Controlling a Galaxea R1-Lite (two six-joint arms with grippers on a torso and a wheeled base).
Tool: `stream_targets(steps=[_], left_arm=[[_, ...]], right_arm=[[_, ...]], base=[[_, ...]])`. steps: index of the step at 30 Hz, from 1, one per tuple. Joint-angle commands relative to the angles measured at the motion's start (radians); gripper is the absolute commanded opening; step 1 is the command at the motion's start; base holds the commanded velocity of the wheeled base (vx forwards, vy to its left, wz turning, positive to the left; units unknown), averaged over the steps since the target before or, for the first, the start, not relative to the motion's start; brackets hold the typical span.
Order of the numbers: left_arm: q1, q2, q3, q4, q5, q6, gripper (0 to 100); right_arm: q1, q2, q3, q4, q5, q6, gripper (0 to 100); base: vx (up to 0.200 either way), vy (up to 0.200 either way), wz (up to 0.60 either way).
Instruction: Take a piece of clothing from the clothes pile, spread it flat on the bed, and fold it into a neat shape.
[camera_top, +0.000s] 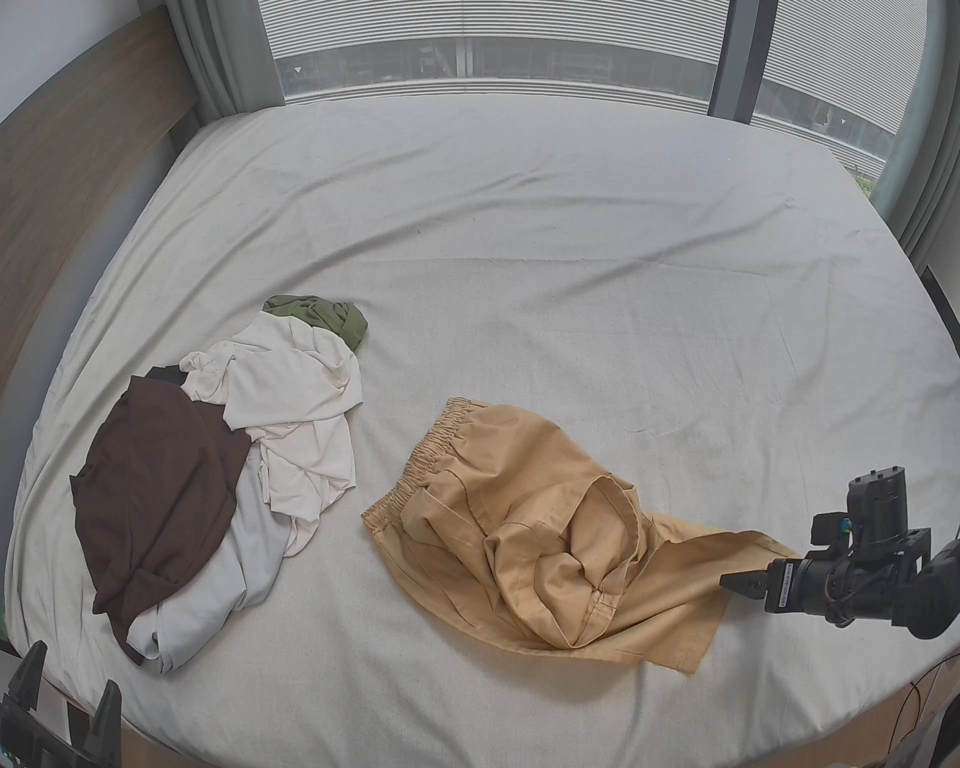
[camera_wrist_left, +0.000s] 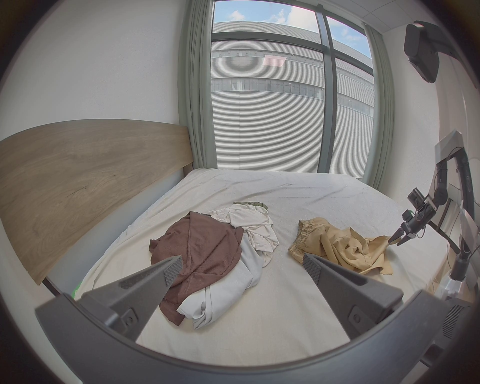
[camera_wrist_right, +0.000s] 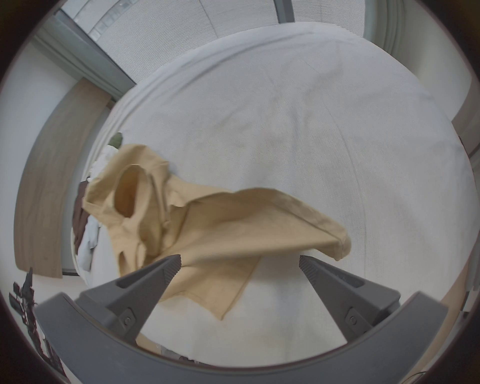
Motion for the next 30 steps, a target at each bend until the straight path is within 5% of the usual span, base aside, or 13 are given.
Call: stream_targets(steps=[1,7,23,30], left_arm=[[0.000,-0.016,0.018,-0.001,0.000,0.000,100],[0.000,-0.016,0.018,-0.001,0.000,0.000,100],[0.000,-0.016,0.018,-0.011,-0.006,0.014,100],[-0.047,0.117,-0.200,-0.080,-0.069,0.003,100]], right_arm=[[0.069,-0.188,0.055,0.005,0.009,0.004,100],[0.133,-0.226,0.077,-0.005,0.079,0.019,100],[0.324,-0.109,-0.008,-0.176,0.104,0.111,100],[0.365,-0.016,-0.049,-0.260,0.104,0.112,100]], base=[[0.000,0.000,0.00],[0.000,0.000,0.00],[0.000,0.000,0.00],[0.000,0.000,0.00]])
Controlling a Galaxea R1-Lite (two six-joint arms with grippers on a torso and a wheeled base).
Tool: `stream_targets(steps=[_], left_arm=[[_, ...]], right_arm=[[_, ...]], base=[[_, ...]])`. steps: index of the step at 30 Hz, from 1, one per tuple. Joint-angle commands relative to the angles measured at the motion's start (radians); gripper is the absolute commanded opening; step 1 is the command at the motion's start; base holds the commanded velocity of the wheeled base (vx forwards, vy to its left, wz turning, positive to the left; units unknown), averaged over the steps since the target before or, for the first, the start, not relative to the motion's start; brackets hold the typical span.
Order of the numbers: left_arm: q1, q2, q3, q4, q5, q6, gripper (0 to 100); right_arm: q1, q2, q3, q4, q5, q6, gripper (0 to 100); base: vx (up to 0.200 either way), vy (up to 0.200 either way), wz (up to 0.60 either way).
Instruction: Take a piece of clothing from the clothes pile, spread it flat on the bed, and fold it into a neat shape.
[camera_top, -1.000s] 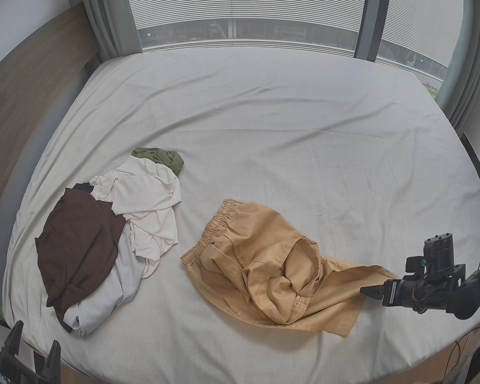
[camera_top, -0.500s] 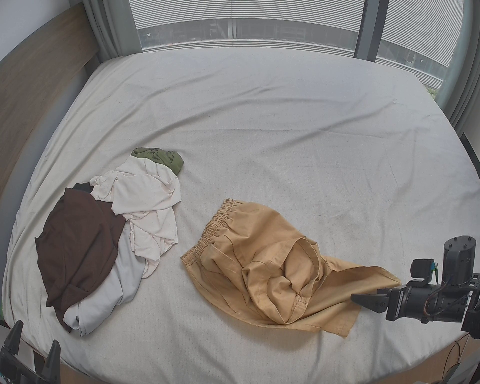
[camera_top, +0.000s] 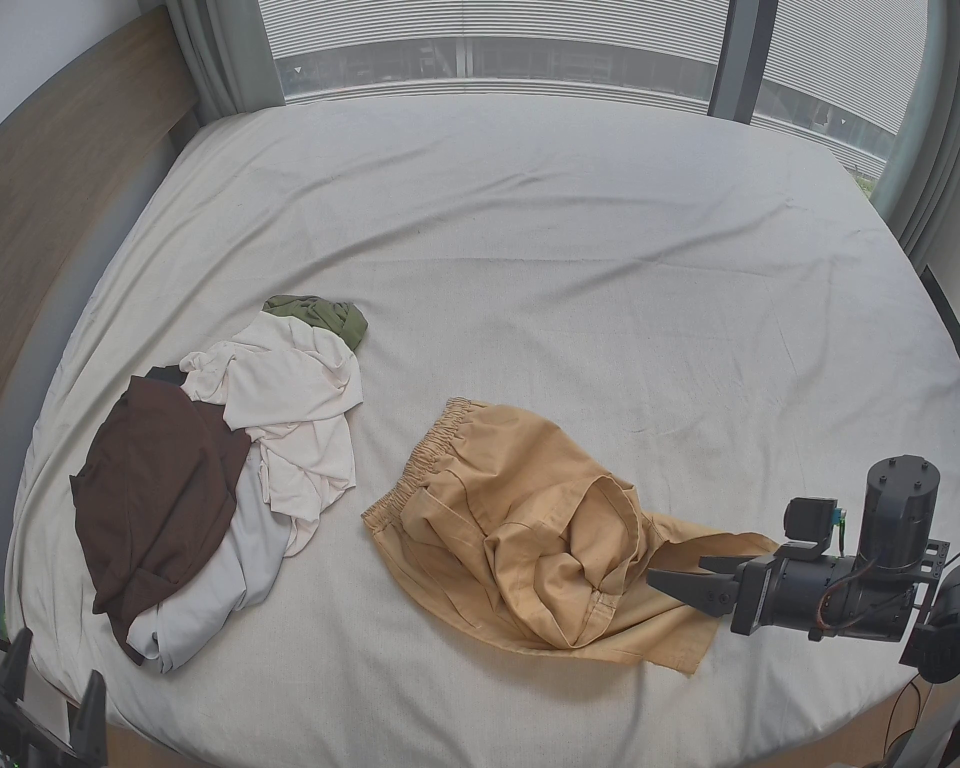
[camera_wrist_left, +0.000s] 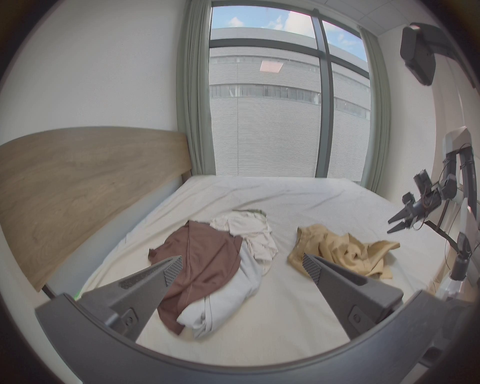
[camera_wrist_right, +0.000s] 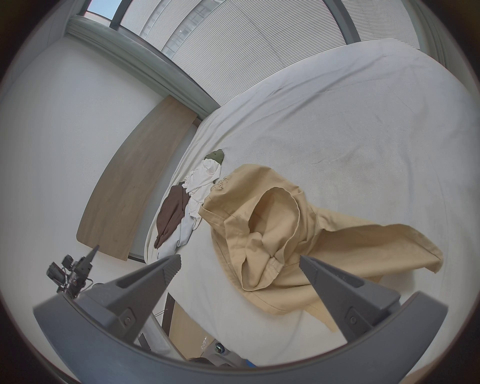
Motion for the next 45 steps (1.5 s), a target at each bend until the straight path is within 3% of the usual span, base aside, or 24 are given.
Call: stream_targets(steps=[1,6,13,18,19,20,22,25,30,36,43,45], left_arm=[[-0.067,0.131,-0.140,-0.030,-0.063,-0.005,100],[-0.142,0.243,-0.174,-0.037,-0.145,-0.065,100],[-0.197,0.579,-0.300,-0.165,-0.257,-0.262,100],[-0.199,0.855,-0.284,-0.419,-0.311,-0.309,100],[-0.199,0.855,-0.284,-0.419,-0.311,-0.309,100],[-0.202,0.971,-0.278,-0.541,-0.334,-0.321,100],[-0.216,1.062,-0.280,-0.634,-0.360,-0.323,100],[-0.219,1.140,-0.275,-0.712,-0.425,-0.323,100],[-0.217,1.237,-0.266,-0.725,-0.520,-0.323,100],[-0.217,1.380,-0.240,-0.811,-0.544,-0.323,100],[-0.216,1.651,-0.202,-1.180,-0.560,-0.387,100],[-0.216,1.705,-0.202,-1.232,-0.560,-0.393,100]], right_arm=[[0.046,0.105,-0.047,-0.062,0.000,0.004,100],[0.084,0.166,-0.086,-0.084,-0.003,0.047,100],[0.092,0.276,-0.144,-0.151,-0.006,0.056,100],[0.101,0.318,-0.159,-0.199,-0.009,0.087,100],[0.101,0.318,-0.159,-0.199,-0.009,0.087,100],[0.100,0.338,-0.161,-0.214,-0.011,0.091,100],[0.100,0.355,-0.159,-0.230,-0.011,0.091,100],[0.101,0.361,-0.159,-0.239,-0.011,0.091,100],[0.104,0.362,-0.167,-0.240,-0.012,0.091,100],[0.106,0.387,-0.190,-0.243,-0.012,0.091,100],[0.112,0.445,-0.205,-0.316,-0.034,0.093,100],[0.112,0.451,-0.205,-0.326,-0.035,0.093,100]], base=[[0.000,0.000,0.00],[0.000,0.000,0.00],[0.000,0.000,0.00],[0.000,0.000,0.00],[0.000,0.000,0.00],[0.000,0.000,0.00],[0.000,0.000,0.00],[0.000,0.000,0.00],[0.000,0.000,0.00],[0.000,0.000,0.00],[0.000,0.000,0.00],[0.000,0.000,0.00]])
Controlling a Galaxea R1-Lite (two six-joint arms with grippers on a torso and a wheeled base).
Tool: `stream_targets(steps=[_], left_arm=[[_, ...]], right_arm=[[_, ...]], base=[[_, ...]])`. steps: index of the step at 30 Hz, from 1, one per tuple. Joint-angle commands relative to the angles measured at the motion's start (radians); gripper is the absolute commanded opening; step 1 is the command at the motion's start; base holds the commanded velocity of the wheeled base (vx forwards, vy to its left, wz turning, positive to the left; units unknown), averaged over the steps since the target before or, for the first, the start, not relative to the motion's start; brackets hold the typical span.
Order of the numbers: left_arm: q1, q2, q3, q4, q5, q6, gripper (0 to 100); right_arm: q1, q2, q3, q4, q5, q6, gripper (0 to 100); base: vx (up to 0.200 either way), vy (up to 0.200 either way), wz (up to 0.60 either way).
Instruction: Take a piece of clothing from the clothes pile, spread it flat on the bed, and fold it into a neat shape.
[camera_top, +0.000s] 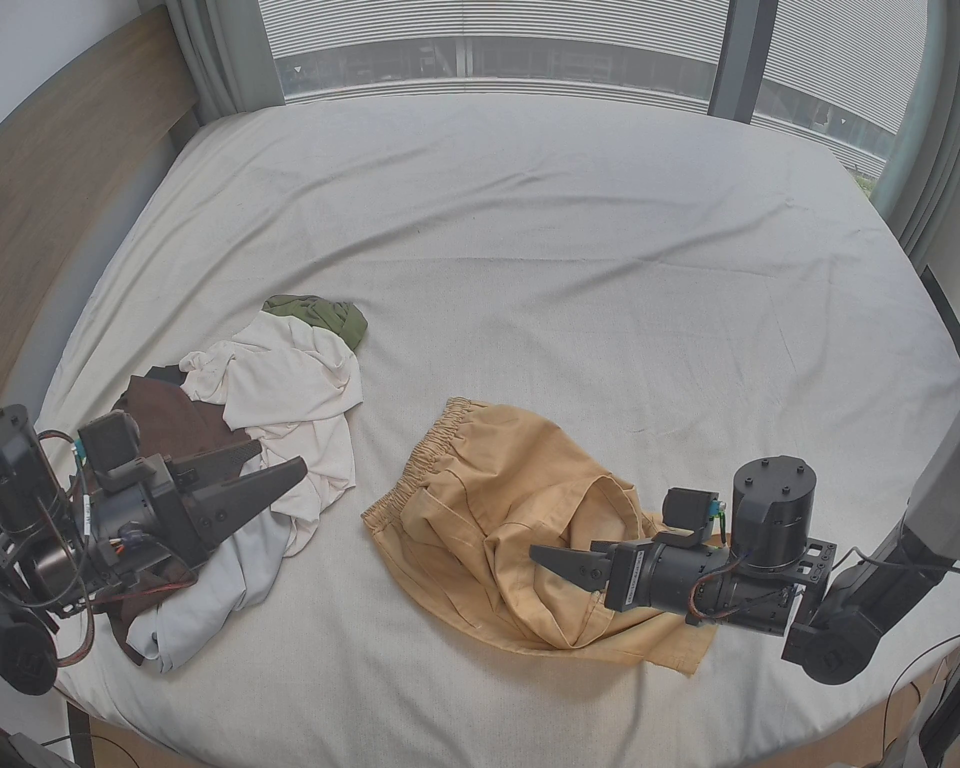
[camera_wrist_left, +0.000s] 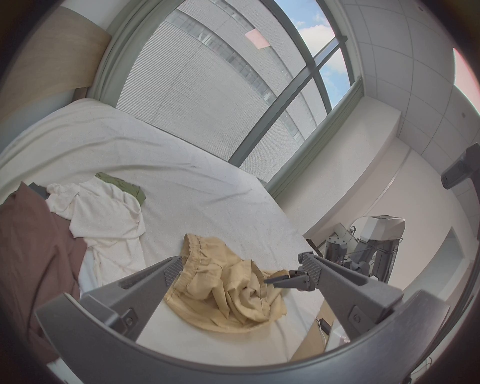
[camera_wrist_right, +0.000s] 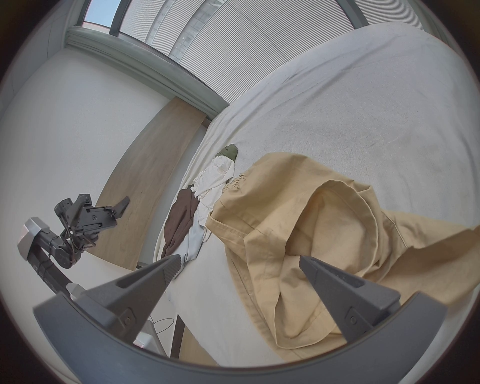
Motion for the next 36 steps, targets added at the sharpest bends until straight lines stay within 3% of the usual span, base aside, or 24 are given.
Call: stream_targets(steps=[1,6,14,23,36], left_arm=[[-0.003,0.318,0.025,-0.219,-0.008,-0.042,100],[-0.003,0.503,0.014,-0.425,-0.010,-0.092,100],[-0.058,0.513,-0.075,-0.414,-0.008,-0.227,100],[-0.064,0.582,-0.227,-0.413,-0.002,-0.229,100],[-0.072,0.763,-0.348,-0.414,0.022,-0.223,100]], right_arm=[[0.004,0.054,-0.008,-0.049,-0.013,0.000,100],[0.001,0.042,-0.005,-0.049,-0.013,0.005,100],[-0.024,-0.058,0.001,-0.062,-0.015,0.025,100],[-0.094,-0.165,0.053,-0.111,0.054,0.023,100],[-0.090,-0.160,0.069,-0.120,0.059,0.023,100]], base=[[0.000,0.000,0.00],[0.000,0.000,0.00],[0.000,0.000,0.00],[0.000,0.000,0.00],[0.000,0.000,0.00]])
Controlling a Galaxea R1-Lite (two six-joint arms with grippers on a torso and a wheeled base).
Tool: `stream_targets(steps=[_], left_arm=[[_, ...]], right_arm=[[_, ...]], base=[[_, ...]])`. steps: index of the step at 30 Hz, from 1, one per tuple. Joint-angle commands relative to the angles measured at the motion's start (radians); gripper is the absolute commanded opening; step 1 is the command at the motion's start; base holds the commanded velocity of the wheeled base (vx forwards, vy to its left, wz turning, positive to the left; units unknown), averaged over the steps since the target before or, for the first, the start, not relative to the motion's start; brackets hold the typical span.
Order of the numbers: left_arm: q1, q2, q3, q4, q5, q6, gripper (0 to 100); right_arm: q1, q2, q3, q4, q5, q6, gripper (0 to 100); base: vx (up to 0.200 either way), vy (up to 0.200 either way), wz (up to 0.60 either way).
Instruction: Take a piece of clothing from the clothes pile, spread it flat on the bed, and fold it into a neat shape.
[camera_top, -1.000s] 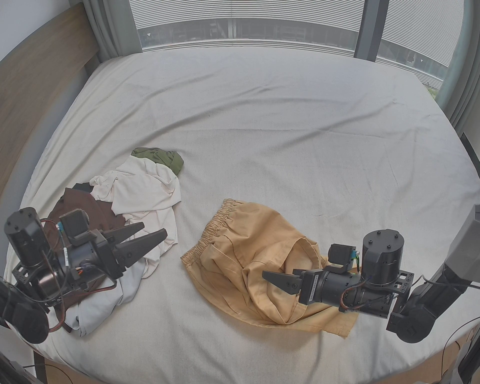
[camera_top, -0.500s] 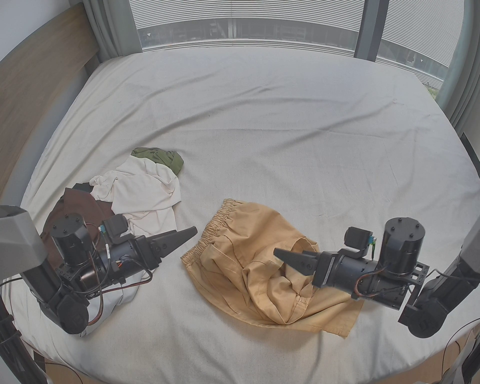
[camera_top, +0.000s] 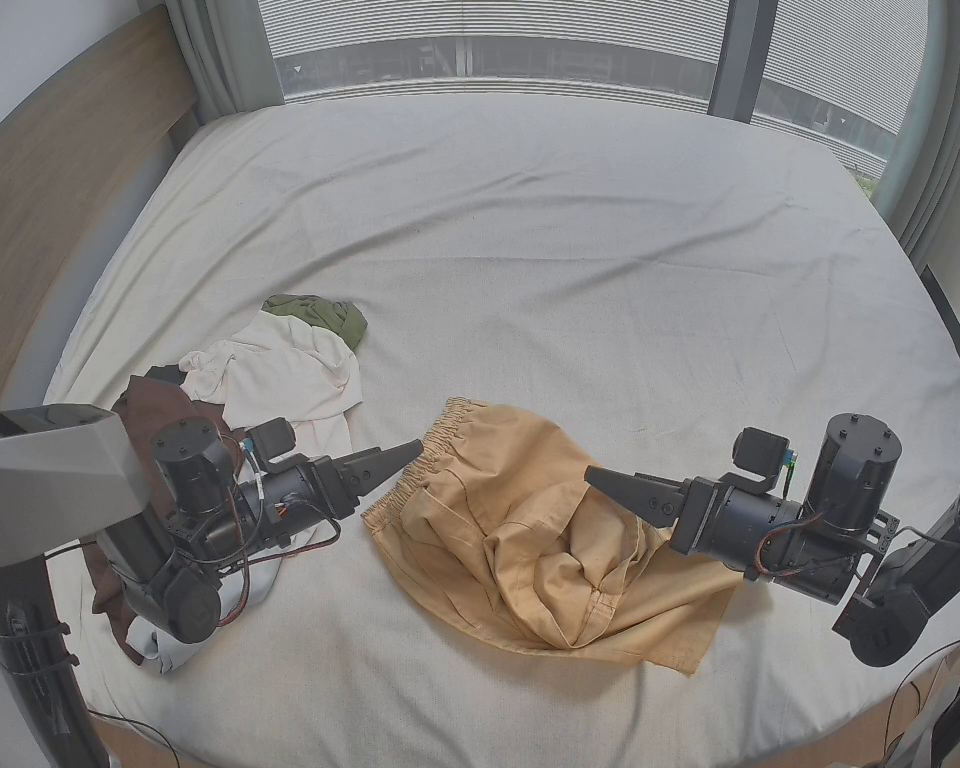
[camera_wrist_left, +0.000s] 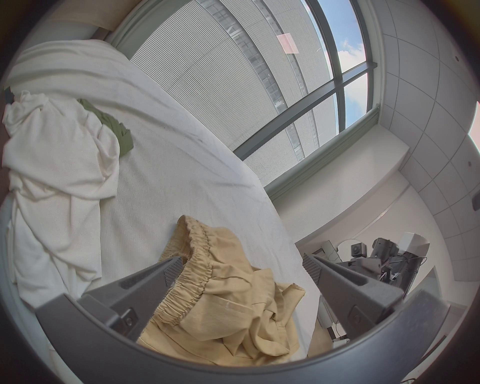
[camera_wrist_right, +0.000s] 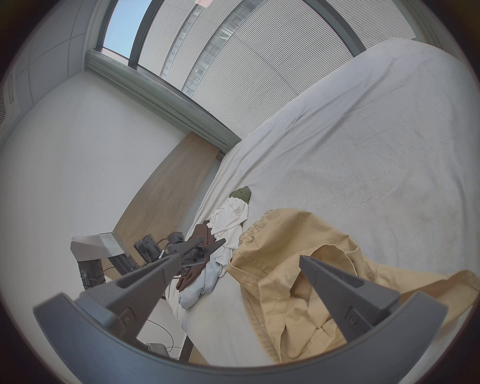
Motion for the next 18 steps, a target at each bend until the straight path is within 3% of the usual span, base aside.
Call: stream_targets(steps=[1,18], left_arm=[[0.000,0.090,-0.057,-0.001,0.017,-0.002,100],[-0.059,0.110,-0.041,-0.003,0.015,-0.058,100]], right_arm=[[0.002,-0.008,0.012,-0.001,0.000,0.000,100],[0.009,-0.006,0.024,-0.003,0.000,0.003,100]], base=[[0.000,0.000,0.00],[0.000,0.000,0.00]])
